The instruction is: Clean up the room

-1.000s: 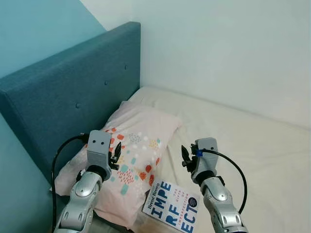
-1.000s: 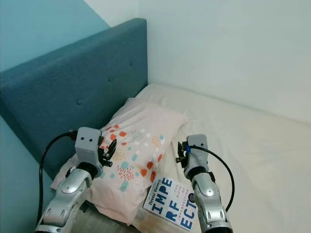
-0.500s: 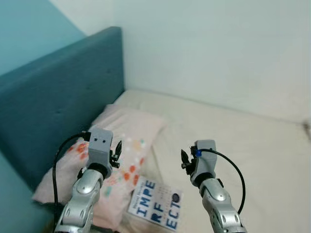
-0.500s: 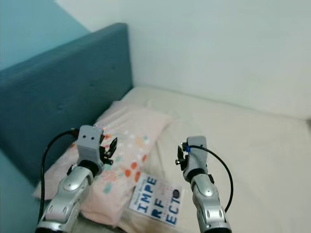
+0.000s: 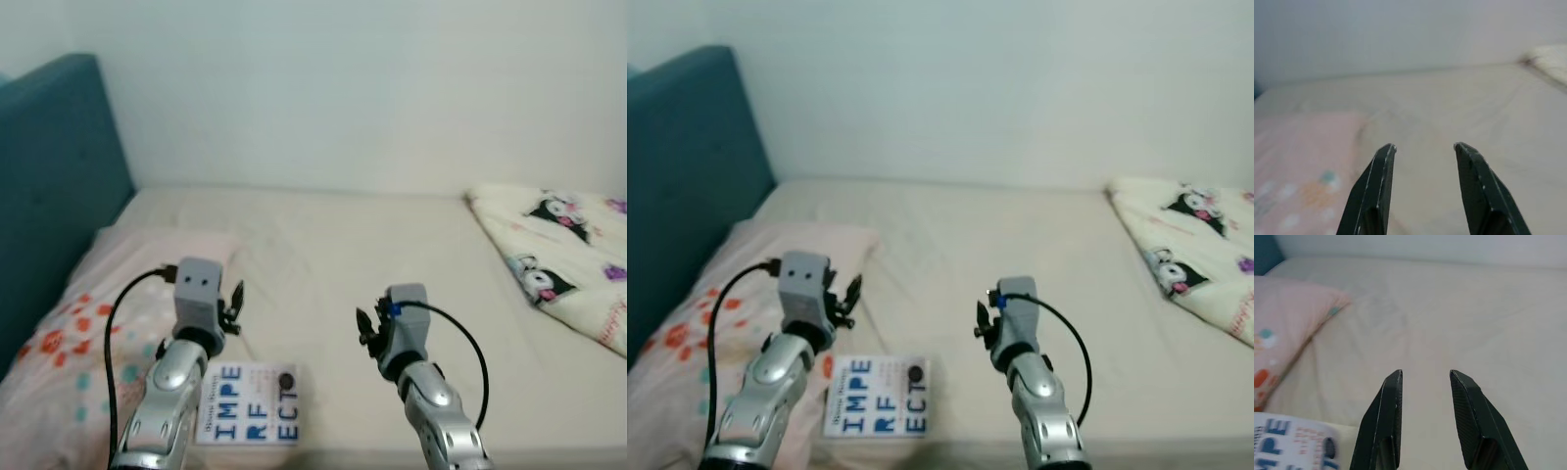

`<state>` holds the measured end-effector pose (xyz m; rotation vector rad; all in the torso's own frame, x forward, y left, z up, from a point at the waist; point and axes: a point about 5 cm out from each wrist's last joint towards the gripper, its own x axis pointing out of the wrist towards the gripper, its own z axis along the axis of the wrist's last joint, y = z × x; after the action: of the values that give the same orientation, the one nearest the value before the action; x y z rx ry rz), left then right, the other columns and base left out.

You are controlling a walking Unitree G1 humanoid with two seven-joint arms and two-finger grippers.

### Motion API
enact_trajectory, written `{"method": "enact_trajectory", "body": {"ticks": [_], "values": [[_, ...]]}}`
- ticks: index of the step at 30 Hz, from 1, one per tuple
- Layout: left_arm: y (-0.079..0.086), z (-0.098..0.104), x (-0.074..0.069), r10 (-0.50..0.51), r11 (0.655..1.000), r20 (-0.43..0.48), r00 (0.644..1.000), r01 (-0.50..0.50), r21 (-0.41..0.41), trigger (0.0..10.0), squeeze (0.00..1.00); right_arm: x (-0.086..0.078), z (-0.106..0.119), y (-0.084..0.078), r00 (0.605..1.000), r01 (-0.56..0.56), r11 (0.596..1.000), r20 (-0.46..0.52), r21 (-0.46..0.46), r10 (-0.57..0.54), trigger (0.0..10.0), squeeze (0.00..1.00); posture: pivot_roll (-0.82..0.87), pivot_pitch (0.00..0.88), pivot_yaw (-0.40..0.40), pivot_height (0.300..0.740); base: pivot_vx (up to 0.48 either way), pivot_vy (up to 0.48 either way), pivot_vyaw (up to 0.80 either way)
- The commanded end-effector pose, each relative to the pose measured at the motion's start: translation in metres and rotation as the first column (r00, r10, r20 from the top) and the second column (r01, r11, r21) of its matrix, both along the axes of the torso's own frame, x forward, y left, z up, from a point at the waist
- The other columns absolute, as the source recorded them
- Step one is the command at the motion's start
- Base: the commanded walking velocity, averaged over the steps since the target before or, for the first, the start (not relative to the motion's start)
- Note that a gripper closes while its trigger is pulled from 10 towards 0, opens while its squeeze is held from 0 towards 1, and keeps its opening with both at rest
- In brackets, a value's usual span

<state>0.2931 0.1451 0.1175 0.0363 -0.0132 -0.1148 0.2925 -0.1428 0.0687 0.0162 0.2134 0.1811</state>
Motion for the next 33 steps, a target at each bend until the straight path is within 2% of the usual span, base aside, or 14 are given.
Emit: {"method": "enact_trajectory", "body": {"ticks": [1, 8, 15, 30, 33], "values": [[0.0037, -0.0044, -0.0013, 0.027, 0.999, -0.016, 1.0, -0.027, -0.017, 10.0, 0.0, 0.0006, -0.0005, 0.0012, 1.0, -0.007, 1.0, -0.017, 0.016, 0.007, 10.0, 0.0, 0.04, 0.0, -0.069, 0.74, 0.0, 0.0, 0.0], [0.0069, -0.0056, -0.0013, 0.026, 0.999, -0.031, 0.999, -0.027, -0.029, 10.0, 0.0, 0.0019, 0.0001, 0.0027, 0.999, -0.022, 0.999, -0.029, 0.029, 0.023, 10.0, 0.0, 0.04, 0.0, -0.069, 0.74, 0.0, 0.0, 0.0], [0.003, -0.0062, -0.001, 0.012, 1.0, -0.033, 0.999, -0.013, -0.028, 10.0, 0.0, 0.0025, -0.0005, 0.0013, 0.999, -0.008, 0.999, -0.047, 0.034, 0.009, 10.0, 0.0, 0.04, 0.0, -0.059, 0.74, 0.0, 0.0, -0.69], [0.0059, -0.0085, -0.0017, 0.051, 0.998, -0.07, 0.996, -0.054, -0.04, 10.0, 0.0, 0.0022, 0.0008, 0.0047, 0.998, -0.032, 0.998, -0.047, 0.056, 0.035, 10.0, 0.0, 0.05, 0.01, -0.056, 0.74, 0.0, 0.0, 0.0], [0.0053, -0.0091, -0.003, 0.05, 0.998, -0.075, 0.996, -0.053, -0.041, 10.0, 0.0, 0.0009, 0.0004, 0.0056, 0.998, -0.035, 0.998, -0.051, 0.06, 0.038, 10.0, 0.0, 0.05, 0.017, -0.054, 0.74, 0.0, -0.355, 0.0]]}}
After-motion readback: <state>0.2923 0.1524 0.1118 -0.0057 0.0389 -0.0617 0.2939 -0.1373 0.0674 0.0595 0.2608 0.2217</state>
